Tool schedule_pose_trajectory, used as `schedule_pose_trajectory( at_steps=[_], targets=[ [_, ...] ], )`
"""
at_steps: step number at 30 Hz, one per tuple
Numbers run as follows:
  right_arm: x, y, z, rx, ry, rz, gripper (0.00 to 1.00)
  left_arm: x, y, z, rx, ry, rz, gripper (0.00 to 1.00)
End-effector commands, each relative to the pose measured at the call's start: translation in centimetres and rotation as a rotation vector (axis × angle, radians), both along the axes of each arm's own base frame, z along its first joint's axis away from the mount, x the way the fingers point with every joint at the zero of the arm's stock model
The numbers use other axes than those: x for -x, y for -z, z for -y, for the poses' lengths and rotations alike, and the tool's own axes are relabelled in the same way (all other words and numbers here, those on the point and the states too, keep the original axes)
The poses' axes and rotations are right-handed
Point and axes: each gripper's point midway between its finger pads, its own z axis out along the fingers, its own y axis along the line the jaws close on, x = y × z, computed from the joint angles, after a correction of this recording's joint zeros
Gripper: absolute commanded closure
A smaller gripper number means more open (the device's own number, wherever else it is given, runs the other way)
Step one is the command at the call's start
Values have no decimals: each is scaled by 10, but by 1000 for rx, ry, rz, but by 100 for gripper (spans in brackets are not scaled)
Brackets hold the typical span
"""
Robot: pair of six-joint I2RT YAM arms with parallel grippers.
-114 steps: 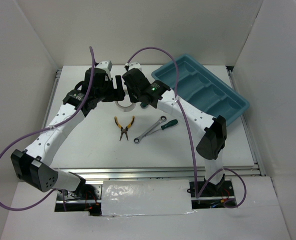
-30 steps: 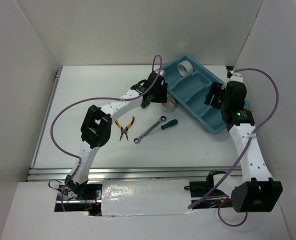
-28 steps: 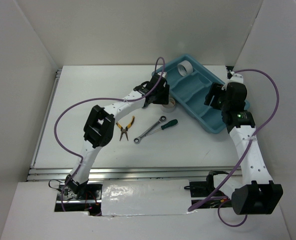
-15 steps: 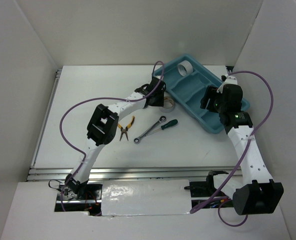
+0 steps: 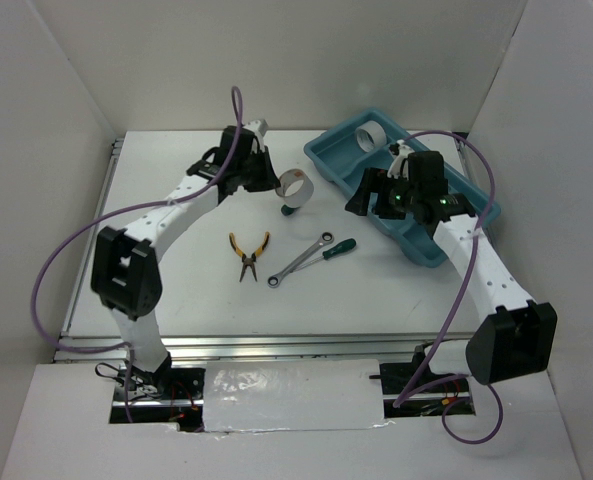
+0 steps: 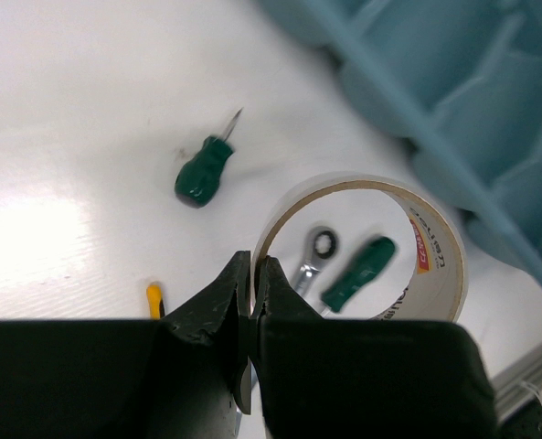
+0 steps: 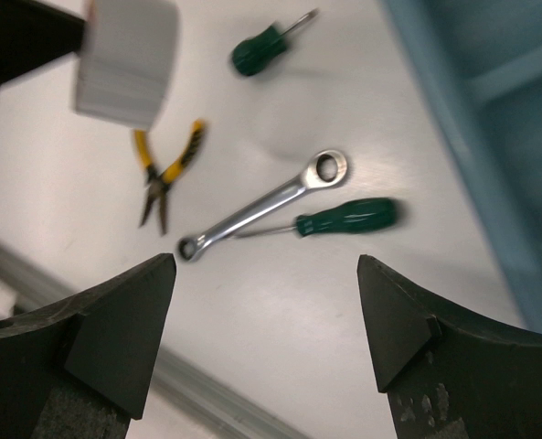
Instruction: Sort the tools into containers
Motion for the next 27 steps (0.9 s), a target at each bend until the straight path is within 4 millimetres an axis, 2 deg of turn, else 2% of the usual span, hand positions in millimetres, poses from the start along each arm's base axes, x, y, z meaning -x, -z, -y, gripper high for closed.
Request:
schedule_pose_trajectory(
  at_steps=[1, 2, 3, 4, 5, 6, 7, 8, 9, 15, 21, 27],
  targets=[
    [13, -31, -50, -159, -213, -33, 11, 28, -91, 4, 33, 125, 223, 94],
    [18, -34, -59, -196, -268, -57, 11, 35, -95, 2, 29, 143, 229, 94],
    [19, -30, -68, -236, -305, -107, 11, 48, -87, 3, 41, 189, 207, 96],
    [29, -42, -83, -314, -398, -123, 11, 55, -100, -1, 65, 206, 234, 96],
    [32, -43, -90, -349, -437, -145, 11, 59, -107, 0, 95, 210, 255, 96],
    [36, -48, -95, -393, -464, -163, 9, 66, -100, -2, 119, 224, 236, 96],
    [44, -61, -103, -451, -546, -146, 7, 71, -111, -4, 149, 217, 250, 95],
    [47, -64, -107, -481, -575, -155, 6, 73, -112, -6, 162, 210, 247, 95],
    [47, -72, -110, -515, -580, -160, 0, 73, -112, -10, 170, 191, 233, 94],
    [48, -96, -119, -463, -531, -97, 0, 71, -110, -14, 96, 148, 232, 94],
    [40, -86, -128, -356, -450, -87, 0, 75, -109, -3, 115, 179, 215, 94],
    [19, -67, -119, -318, -378, -132, 0, 82, -115, 5, 125, 199, 218, 94]
  ],
)
